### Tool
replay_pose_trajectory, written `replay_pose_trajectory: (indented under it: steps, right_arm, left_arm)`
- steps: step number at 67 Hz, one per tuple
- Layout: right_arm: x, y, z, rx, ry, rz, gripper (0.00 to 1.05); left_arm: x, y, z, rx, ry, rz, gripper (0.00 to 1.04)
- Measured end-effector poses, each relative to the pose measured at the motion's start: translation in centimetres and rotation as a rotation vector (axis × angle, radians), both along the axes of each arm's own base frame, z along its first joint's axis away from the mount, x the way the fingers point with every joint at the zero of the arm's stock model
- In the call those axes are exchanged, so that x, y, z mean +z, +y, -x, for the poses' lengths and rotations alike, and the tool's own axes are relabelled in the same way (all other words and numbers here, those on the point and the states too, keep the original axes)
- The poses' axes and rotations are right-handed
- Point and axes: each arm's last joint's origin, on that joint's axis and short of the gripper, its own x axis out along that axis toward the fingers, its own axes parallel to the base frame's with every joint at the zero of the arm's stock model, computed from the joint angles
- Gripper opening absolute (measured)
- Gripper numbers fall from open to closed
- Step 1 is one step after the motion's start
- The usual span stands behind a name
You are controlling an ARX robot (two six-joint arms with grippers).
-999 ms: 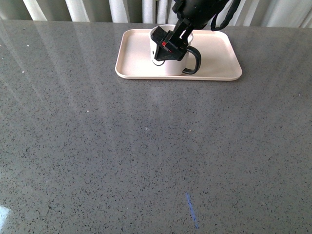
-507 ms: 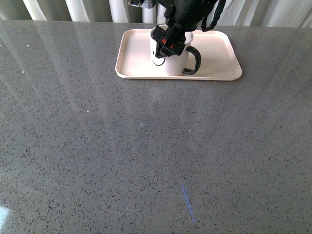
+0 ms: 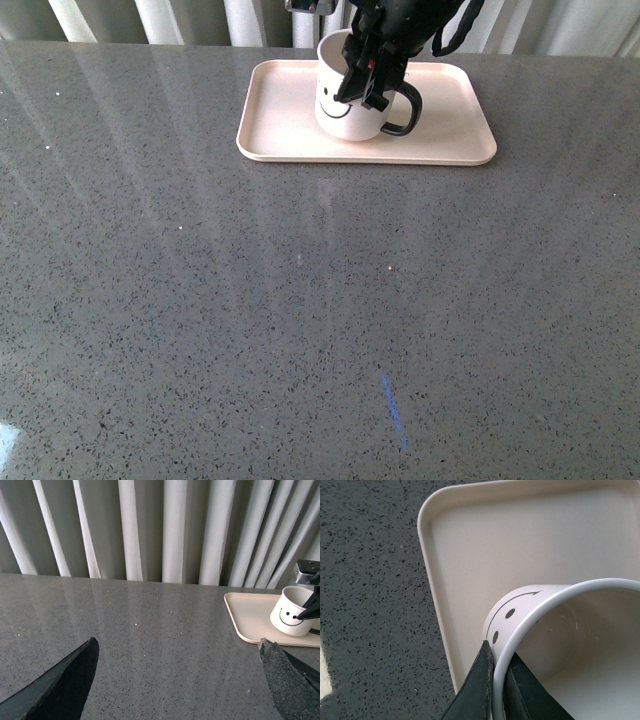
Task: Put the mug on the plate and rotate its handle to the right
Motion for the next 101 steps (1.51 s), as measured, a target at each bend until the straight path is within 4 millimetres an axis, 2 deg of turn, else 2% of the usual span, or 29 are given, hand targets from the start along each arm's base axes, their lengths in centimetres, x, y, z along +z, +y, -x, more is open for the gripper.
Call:
replay_pose_trajectory:
  steps: [15, 22, 36, 47, 66, 88, 91, 93, 94, 97, 100, 101]
  right_arm:
    - [1.3, -2.3, 0.1, 0.197, -0.006, -0.036, 0.02]
    - [1.9, -3.7, 0.2, 0.304, -0.019, 0.015, 0.02]
    - [1.1, -5.3, -0.3, 0.446, -0.022, 0.122, 0.02]
    - [-0.7, -5.5, -1.1, 0.541, 0.016, 0.153, 0.02]
    - [-0.8, -5.1, -1.6, 0.564, 0.0, 0.152, 0.02]
    - [0.3, -4.9, -1.5, 0.587, -0.029, 0.171, 0.02]
    - [0.3, -4.9, -1.5, 0.589, -0.027, 0.174, 0.03]
    - [0.3, -4.9, -1.5, 0.59, -0.027, 0.175, 0.1]
    - [0.3, -4.9, -1.5, 0.59, -0.027, 0.175, 0.1]
    - [0.2, -4.9, -1.5, 0.594, -0.024, 0.178, 0.23]
    - [0.2, -4.9, -1.5, 0.594, -0.023, 0.178, 0.26]
    - [0.2, -4.9, -1.5, 0.596, -0.024, 0.179, 0.3]
  left_arm:
    - [0.0, 0.0, 0.0, 0.0, 0.0, 0.0, 0.95]
    - [0.0, 0.0, 0.0, 0.0, 0.0, 0.0, 0.95]
    - [0.0, 0.0, 0.0, 0.0, 0.0, 0.0, 0.95]
    - [0.0, 0.0, 0.0, 0.0, 0.0, 0.0, 0.95]
    - [0.0, 0.0, 0.0, 0.0, 0.0, 0.0, 0.96]
    - [0.0, 0.0, 0.0, 0.0, 0.0, 0.0, 0.95]
    - [0.0, 0.0, 0.0, 0.0, 0.0, 0.0, 0.95]
    - [0.0, 0.0, 0.0, 0.0, 0.0, 0.0, 0.95]
    - [0.0, 0.0, 0.0, 0.0, 0.0, 0.0, 0.95]
    - [0.0, 0.0, 0.0, 0.0, 0.0, 0.0, 0.95]
    - [0.0, 0.0, 0.0, 0.0, 0.0, 0.0, 0.95]
    - [0.0, 0.0, 0.0, 0.0, 0.0, 0.0, 0.95]
